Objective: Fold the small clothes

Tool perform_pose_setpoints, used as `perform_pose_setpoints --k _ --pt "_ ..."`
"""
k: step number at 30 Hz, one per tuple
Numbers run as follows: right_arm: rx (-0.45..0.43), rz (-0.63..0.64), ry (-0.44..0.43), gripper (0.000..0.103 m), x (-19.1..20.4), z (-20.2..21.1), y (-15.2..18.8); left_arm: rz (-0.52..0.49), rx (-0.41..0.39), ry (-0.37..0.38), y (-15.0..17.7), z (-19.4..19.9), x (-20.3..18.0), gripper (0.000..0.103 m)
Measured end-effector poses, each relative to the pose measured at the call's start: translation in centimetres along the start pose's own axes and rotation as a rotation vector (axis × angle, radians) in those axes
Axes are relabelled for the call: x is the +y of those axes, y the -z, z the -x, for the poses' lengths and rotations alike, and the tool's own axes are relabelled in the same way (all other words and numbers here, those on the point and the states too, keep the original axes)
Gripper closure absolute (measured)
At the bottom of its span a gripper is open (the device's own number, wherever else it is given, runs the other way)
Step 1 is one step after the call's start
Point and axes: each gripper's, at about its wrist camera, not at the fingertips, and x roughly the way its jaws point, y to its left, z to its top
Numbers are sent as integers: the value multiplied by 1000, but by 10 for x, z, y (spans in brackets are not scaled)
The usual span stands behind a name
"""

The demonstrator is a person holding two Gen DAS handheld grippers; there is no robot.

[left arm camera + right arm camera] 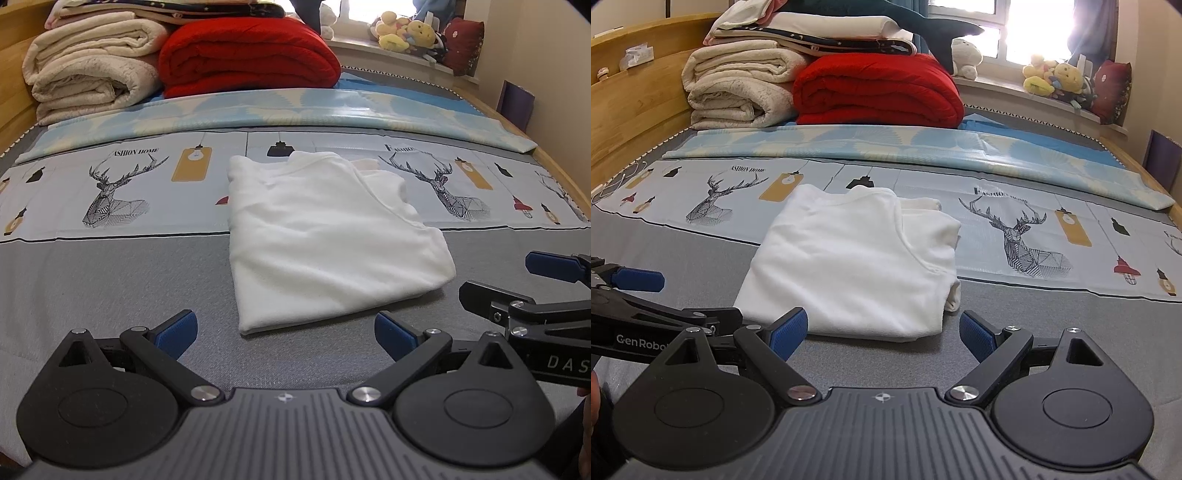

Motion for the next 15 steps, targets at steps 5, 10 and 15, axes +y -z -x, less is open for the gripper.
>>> perform_pose_setpoints --k 5,10,15 --pt "4 2 -2 13 -2 -1 0 0 2 1 0 -1 0 1" --pt "6 -1 0 13 -2 -2 1 0 1 0 0 -1 0 1" --pt "9 -4 2 13 -2 -2 1 3 3 1 0 -2 -1 1"
